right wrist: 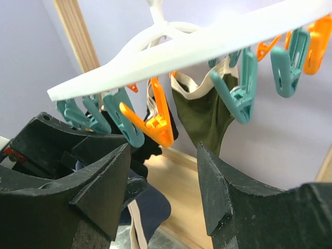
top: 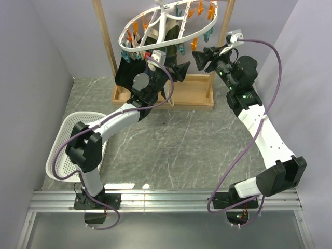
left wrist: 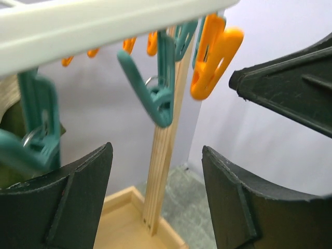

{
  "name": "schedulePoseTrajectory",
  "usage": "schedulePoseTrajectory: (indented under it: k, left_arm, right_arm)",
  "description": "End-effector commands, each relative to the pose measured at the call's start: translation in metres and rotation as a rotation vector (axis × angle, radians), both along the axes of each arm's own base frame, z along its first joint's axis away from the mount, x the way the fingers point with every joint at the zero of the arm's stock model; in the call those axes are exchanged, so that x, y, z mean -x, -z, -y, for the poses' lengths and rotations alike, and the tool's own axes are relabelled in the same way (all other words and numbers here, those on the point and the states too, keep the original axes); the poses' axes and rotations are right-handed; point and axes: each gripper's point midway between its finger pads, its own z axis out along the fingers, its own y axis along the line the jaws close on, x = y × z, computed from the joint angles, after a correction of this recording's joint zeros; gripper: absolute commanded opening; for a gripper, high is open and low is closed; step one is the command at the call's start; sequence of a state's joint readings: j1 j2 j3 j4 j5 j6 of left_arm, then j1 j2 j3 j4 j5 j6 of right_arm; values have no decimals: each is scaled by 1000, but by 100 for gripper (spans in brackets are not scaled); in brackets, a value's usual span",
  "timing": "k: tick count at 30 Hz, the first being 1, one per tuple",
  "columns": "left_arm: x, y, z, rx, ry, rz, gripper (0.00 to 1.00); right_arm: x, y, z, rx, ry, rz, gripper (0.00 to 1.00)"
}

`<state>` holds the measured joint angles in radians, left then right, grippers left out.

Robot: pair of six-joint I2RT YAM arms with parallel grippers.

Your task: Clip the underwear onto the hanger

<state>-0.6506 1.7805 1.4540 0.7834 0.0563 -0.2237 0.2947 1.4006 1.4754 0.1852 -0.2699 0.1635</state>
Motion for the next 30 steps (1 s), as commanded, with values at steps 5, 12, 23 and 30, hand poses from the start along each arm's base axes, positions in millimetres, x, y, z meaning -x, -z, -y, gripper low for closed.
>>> schedulePoseTrajectory:
  k: [5,12,23,30]
  left_arm:
    - [1,-51,1,168,-29,86,73]
    - [-4,-57,0,196,-49,90,71]
    - [-4,-64,-2,206,-61,106,61]
    - [-1,-62,-3,196,-62,119,52]
  right_arm:
    - [2,-43,12,-33,31,89,61]
    - [10,-48,16,-43,21,94,60]
    - [30,-48,-3,-89,-113,29,47]
    - [34,-58,-14,-98,-156,39,44]
